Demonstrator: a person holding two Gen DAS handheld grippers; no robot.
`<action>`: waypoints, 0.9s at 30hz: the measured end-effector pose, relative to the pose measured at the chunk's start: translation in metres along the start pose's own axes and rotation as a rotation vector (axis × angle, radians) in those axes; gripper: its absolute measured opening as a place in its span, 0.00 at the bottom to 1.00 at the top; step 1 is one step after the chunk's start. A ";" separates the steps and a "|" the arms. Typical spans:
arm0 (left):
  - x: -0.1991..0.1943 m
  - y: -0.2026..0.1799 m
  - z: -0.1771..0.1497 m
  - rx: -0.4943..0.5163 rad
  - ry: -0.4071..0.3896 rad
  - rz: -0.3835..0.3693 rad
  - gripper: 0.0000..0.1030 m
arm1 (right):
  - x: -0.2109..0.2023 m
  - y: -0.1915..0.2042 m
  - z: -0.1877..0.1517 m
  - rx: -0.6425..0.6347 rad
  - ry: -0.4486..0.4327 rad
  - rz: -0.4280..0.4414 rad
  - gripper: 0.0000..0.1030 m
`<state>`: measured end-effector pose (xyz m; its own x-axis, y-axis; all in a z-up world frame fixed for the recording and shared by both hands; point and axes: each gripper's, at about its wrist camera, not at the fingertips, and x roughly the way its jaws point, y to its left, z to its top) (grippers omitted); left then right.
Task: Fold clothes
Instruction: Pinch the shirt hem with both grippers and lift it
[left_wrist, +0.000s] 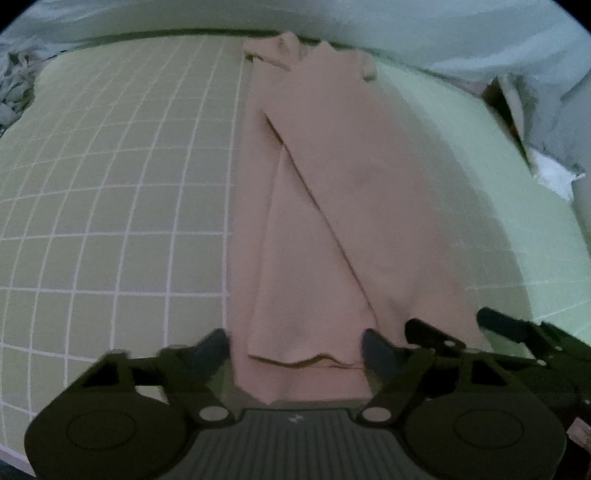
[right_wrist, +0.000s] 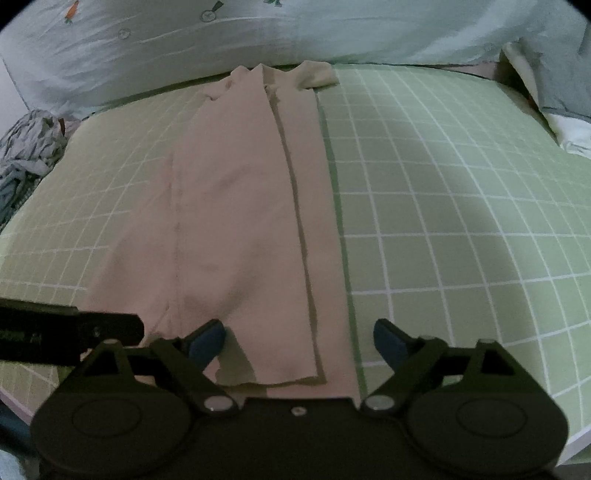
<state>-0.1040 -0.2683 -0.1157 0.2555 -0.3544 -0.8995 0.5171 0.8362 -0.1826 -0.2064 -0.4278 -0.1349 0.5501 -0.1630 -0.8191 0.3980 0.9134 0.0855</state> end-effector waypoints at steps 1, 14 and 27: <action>0.001 0.000 0.001 -0.006 0.000 0.007 0.49 | 0.000 0.001 0.000 -0.001 -0.001 -0.004 0.87; 0.000 -0.003 -0.006 0.004 0.007 -0.065 0.34 | -0.011 0.000 -0.001 -0.058 0.017 0.171 0.20; -0.079 0.020 -0.026 0.042 0.039 -0.314 0.12 | -0.055 -0.046 -0.014 0.113 0.132 0.376 0.13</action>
<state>-0.1350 -0.2128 -0.0588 0.0470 -0.5751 -0.8167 0.5988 0.6706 -0.4378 -0.2649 -0.4553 -0.1020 0.5766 0.2303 -0.7839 0.2695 0.8522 0.4485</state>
